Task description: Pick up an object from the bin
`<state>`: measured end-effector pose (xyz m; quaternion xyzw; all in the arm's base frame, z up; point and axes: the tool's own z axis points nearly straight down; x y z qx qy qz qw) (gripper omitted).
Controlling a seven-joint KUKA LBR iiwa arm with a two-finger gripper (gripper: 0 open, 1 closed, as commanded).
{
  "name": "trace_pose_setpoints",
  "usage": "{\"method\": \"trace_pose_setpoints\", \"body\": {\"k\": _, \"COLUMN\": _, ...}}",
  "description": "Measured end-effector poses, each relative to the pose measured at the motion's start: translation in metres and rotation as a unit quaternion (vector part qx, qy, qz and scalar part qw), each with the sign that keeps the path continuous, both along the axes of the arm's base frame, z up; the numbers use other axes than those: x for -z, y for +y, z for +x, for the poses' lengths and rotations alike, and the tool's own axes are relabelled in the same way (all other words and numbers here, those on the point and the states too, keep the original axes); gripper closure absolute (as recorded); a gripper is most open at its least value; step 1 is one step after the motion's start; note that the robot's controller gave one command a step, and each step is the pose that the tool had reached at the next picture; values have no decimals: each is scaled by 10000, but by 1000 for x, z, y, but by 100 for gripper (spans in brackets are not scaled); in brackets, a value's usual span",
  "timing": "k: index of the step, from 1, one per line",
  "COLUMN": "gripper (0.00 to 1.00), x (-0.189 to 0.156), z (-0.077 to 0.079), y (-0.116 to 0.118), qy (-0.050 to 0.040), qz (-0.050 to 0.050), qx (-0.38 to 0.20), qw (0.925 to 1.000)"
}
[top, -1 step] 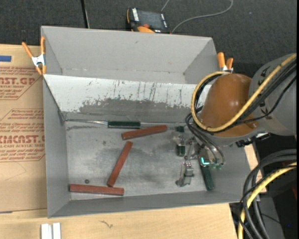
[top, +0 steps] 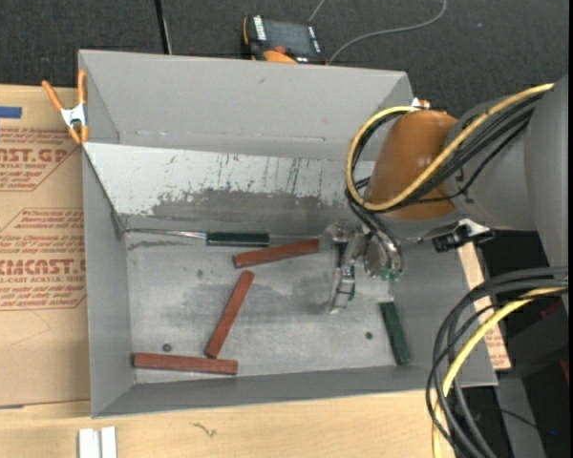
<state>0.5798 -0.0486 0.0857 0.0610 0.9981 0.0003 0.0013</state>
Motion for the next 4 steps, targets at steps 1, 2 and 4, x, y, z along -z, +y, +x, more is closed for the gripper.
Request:
{"method": "trace_pose_setpoints", "body": {"k": 1, "gripper": 0, "x": 12, "z": 4, "y": 85, "qy": -4, "qz": 12, "qx": -299, "qw": 9996}}
{"method": "trace_pose_setpoints", "body": {"k": 2, "gripper": 0, "x": -15, "z": 11, "y": 221, "qy": -6, "qz": 25, "qx": -384, "qw": 9993}}
{"method": "trace_pose_setpoints", "body": {"k": 4, "gripper": 100, "x": 16, "z": 4, "y": 143, "qy": 5, "qz": -3, "qx": -1287, "qw": 9917}}
